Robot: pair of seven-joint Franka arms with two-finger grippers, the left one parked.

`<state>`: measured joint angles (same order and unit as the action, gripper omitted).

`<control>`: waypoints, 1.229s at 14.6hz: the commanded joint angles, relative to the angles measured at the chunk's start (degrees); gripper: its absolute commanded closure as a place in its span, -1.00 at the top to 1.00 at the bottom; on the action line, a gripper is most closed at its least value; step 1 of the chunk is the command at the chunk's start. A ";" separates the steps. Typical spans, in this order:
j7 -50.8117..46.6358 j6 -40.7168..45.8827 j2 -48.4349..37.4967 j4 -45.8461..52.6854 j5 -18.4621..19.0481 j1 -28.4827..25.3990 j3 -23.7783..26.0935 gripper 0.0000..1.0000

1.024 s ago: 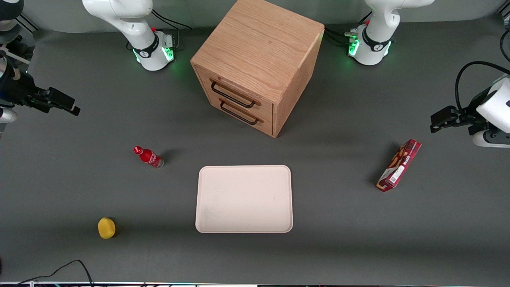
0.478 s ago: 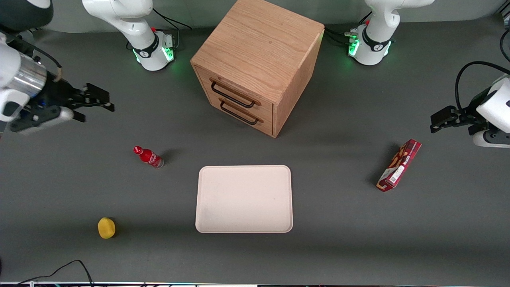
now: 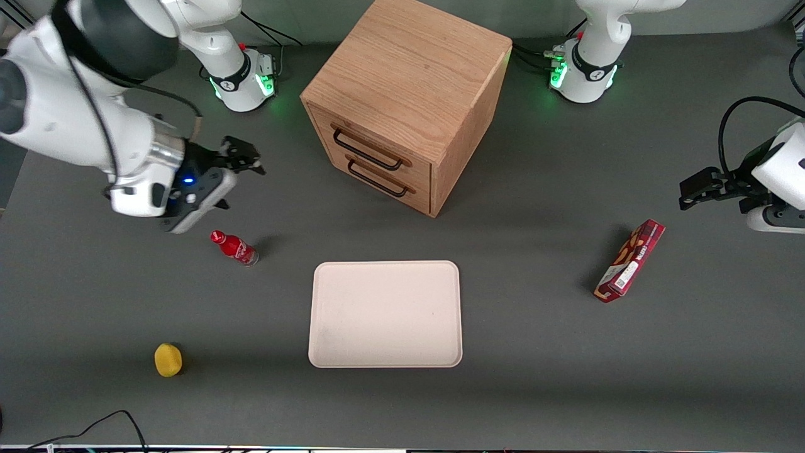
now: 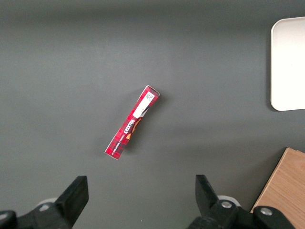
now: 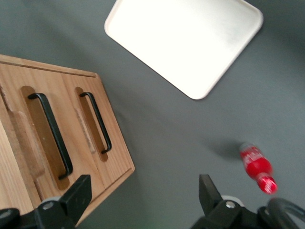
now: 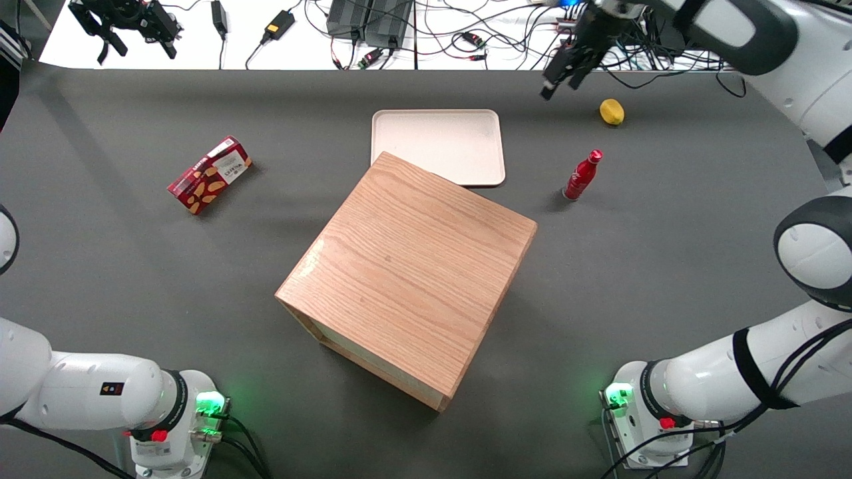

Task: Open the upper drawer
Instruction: 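Move the right gripper toward the upper drawer's black handle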

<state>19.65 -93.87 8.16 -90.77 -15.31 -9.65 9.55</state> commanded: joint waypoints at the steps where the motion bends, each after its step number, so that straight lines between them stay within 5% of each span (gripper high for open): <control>1: 4.24 -0.61 2.90 1.21 -0.78 -0.19 2.66 1.00; 18: 3.81 0.89 5.73 -0.89 -1.75 -1.78 9.25 1.00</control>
<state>22.69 -92.16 13.72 -90.64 -15.85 -11.00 18.01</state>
